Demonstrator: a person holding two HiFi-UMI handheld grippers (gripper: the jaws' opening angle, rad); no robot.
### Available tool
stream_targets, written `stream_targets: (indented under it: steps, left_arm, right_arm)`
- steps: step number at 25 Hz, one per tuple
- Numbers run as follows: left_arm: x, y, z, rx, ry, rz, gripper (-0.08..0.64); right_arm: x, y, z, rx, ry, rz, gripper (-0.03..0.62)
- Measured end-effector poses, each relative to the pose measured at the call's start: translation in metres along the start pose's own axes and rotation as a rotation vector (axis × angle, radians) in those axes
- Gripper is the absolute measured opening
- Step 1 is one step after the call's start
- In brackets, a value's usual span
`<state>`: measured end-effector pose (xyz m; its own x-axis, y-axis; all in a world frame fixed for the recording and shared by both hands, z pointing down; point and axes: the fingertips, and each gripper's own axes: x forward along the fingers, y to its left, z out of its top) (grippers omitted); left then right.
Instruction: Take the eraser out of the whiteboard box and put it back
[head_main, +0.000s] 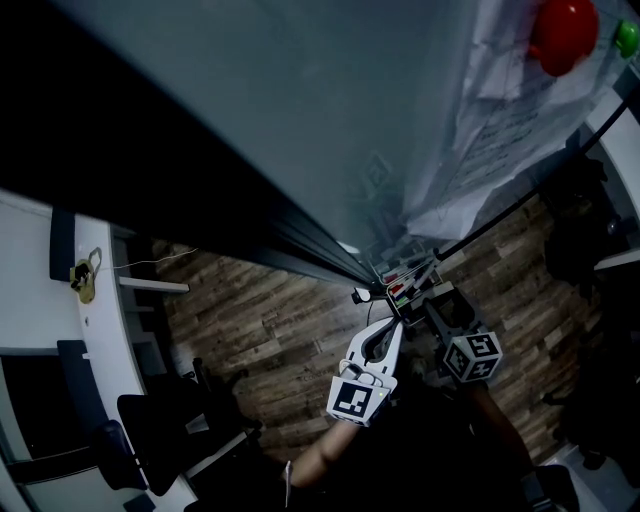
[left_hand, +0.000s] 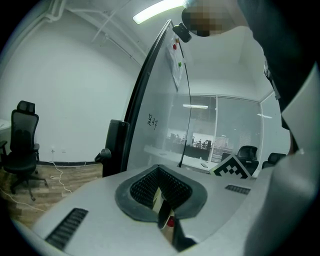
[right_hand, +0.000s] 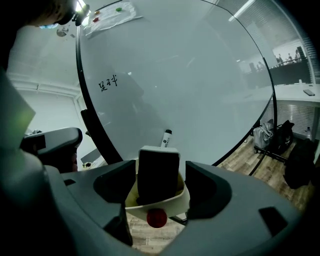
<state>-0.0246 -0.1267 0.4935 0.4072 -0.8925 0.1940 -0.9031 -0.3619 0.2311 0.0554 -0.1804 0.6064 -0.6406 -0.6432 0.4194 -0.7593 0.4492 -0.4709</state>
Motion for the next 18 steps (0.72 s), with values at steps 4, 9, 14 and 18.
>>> stream_targets:
  steps: [4, 9, 14, 18]
  left_arm:
    - [0.0003, 0.0003, -0.0009, -0.003, 0.001, 0.002, 0.006]
    - [-0.0006, 0.0008, -0.0024, -0.006, 0.006, 0.004, 0.006]
    - [-0.0023, 0.0029, -0.0029, -0.012, 0.009, 0.006, 0.006]
    - [-0.0035, 0.0036, -0.0023, -0.004, 0.006, 0.001, 0.006]
  right_arm:
    - [0.0000, -0.0018, 0.0001, -0.010, 0.000, -0.008, 0.314]
    - [-0.0002, 0.0007, -0.0011, -0.022, 0.005, -0.013, 0.260]
    - [0.0005, 0.0021, -0.0009, -0.027, 0.004, -0.017, 0.244]
    - [0.0005, 0.0023, -0.0008, -0.016, 0.006, -0.011, 0.242]
